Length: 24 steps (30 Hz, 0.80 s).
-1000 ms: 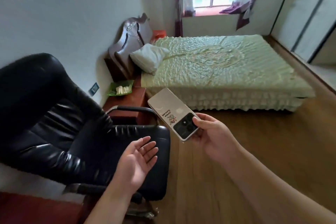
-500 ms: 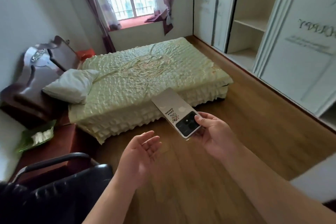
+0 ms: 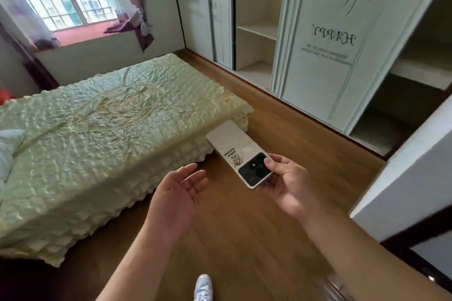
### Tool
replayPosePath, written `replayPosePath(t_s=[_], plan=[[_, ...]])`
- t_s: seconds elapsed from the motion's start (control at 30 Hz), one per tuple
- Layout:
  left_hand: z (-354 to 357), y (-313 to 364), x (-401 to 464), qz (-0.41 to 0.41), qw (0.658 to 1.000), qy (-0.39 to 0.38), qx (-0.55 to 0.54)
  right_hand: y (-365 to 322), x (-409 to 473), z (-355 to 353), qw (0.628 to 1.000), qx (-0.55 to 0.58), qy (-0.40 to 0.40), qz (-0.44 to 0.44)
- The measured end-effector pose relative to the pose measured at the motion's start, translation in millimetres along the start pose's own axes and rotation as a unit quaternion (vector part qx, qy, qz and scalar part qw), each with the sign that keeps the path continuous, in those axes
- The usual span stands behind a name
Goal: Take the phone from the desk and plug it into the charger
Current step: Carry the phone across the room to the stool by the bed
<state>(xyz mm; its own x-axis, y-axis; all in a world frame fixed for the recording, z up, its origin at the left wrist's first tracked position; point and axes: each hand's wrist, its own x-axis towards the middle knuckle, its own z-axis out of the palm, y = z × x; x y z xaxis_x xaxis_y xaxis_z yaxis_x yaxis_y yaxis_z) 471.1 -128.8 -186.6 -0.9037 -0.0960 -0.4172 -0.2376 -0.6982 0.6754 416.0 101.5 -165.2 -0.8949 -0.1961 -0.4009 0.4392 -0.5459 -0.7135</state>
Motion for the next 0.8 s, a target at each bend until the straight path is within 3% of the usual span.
replayPosePath(t_s=[0.4, 0.8], plan=[[21, 142, 195, -0.061, 0.992, -0.107, 0.041, -41, 134, 100, 0.995, 0.05, 0.038, -0.072], [117, 161, 331, -0.091, 0.981, -0.155, 0.071, -112, 246, 87, 0.985, 0.1, 0.096, -0.098]])
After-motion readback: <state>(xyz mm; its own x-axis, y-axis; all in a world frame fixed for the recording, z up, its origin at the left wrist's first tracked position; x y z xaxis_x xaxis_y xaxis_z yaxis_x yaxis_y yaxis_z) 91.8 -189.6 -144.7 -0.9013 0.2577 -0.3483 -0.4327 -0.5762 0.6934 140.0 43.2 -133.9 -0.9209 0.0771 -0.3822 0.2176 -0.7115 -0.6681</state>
